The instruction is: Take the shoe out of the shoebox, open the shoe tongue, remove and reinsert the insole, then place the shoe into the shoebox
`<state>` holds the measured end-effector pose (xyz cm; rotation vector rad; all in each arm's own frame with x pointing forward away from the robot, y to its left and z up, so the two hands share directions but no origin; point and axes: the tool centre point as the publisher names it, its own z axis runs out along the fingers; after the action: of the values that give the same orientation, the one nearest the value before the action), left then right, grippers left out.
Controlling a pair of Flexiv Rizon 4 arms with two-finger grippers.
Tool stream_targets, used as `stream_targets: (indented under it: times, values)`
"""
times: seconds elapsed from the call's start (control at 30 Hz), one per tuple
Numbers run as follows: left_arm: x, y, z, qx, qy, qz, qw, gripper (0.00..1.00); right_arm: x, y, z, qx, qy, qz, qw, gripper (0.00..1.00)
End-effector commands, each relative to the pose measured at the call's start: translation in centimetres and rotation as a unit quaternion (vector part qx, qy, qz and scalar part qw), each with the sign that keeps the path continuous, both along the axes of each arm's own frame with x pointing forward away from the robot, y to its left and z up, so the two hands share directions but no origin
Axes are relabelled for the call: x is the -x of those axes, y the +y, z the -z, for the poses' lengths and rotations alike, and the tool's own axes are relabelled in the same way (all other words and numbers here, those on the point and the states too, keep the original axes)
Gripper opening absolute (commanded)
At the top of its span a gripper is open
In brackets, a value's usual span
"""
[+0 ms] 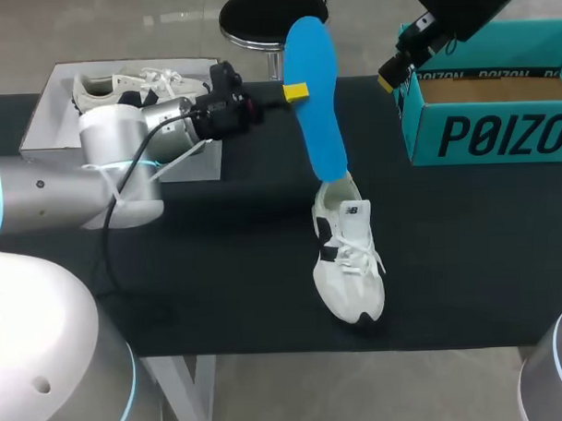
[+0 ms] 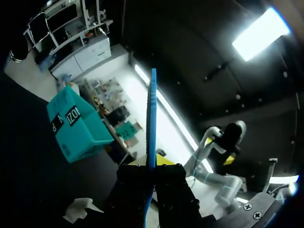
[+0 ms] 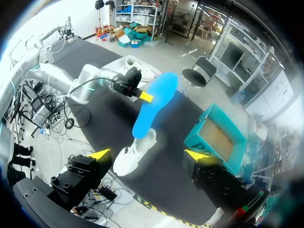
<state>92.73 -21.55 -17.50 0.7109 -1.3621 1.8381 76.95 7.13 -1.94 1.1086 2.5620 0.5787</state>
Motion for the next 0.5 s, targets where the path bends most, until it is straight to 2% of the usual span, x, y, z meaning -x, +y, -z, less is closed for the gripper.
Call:
stream_targets:
  times: [0.03, 0.17, 0.27, 0.33, 0.5]
  values:
    - [1.2, -0.9, 0.4, 0.005, 0.023, 0.031, 0.999, 0.00, -0.2, 0.1, 0.0, 0.001, 0.001, 0.000, 1.000, 1.00]
    - [3.4, -1.4, 0.1, 0.013, 0.035, 0.059, 0.998, 0.00, -0.2, 0.1, 0.0, 0.001, 0.001, 0.000, 1.000, 1.00]
    - [4.1, -1.3, 0.0, 0.016, 0.037, 0.068, 0.997, 0.00, -0.2, 0.1, 0.0, 0.001, 0.001, 0.000, 1.000, 1.00]
    - [4.1, -1.2, 0.2, 0.015, 0.037, 0.067, 0.997, 0.00, -0.2, 0.1, 0.0, 0.001, 0.001, 0.000, 1.000, 1.00]
    - [2.0, -0.3, 0.7, 0.006, 0.024, 0.023, 0.999, 0.00, -0.2, 0.1, 0.0, 0.001, 0.001, 0.000, 1.000, 1.00]
